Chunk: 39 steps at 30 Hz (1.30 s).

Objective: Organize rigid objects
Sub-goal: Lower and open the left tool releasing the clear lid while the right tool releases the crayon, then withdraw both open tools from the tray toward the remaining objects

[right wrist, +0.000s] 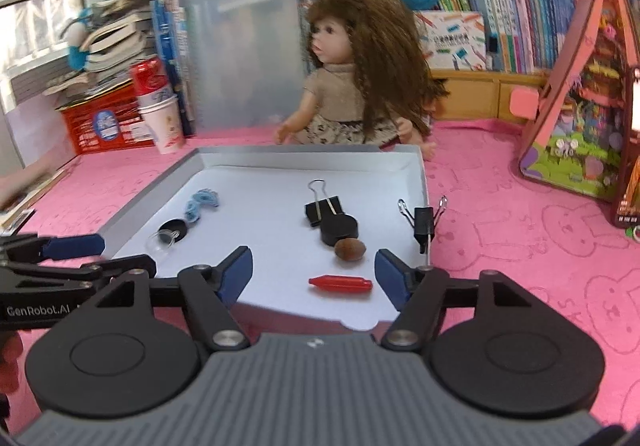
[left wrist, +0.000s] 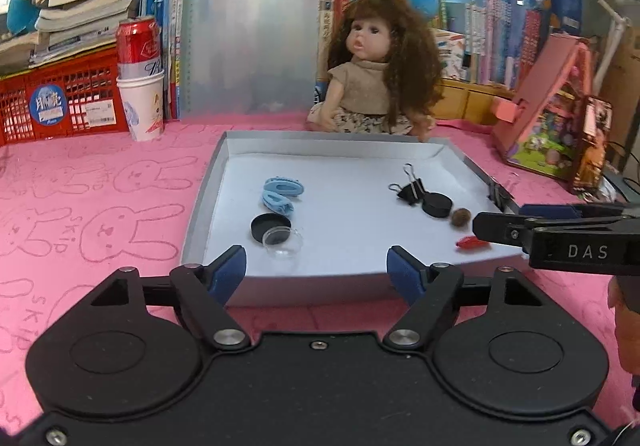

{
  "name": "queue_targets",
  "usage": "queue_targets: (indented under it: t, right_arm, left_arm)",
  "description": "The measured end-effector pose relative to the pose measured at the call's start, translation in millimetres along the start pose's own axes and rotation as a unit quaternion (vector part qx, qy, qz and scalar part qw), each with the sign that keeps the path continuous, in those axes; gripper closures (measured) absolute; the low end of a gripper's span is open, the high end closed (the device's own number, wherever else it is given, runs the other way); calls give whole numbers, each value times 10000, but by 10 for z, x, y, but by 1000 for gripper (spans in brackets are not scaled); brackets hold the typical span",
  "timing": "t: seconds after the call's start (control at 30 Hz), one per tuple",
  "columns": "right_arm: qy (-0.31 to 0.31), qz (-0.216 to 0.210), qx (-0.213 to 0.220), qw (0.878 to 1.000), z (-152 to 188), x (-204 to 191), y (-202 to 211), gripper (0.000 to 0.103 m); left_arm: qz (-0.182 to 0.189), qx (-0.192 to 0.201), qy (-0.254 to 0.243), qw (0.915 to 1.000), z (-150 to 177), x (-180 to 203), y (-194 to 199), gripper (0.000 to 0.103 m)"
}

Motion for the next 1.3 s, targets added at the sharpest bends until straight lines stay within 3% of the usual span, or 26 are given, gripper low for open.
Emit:
queue_targets:
  t: [0.5,0.87,0.93,1.3]
  right_arm:
    - [926,-543,279,9938,266,-370,524,19]
    - [1051,-514,43,9931,615,-381,643,19]
    - [1043,-498,11,9933,666,-375,658,19]
    - [1021,-450,-103,9937,830,-359,705,19]
  left_arm:
    - [391,-88,-3,9992,244,152,433,27]
    - [550,-296,-176,9979,524,227,597,43]
    - [563,-417,-137,9974,591,217,607,54]
    - [432,-378,-229,9981,666,194,705,57]
Point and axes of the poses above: each gripper's, at about its wrist camera, not at the fingertips, and y roughly against the way its jaws point, x to its right, z to its underside, the point moved 9 cm from there along -y, roughly the way its jaws point, and after that the axes turned 6 degrees about x, right-handed, at the moved point
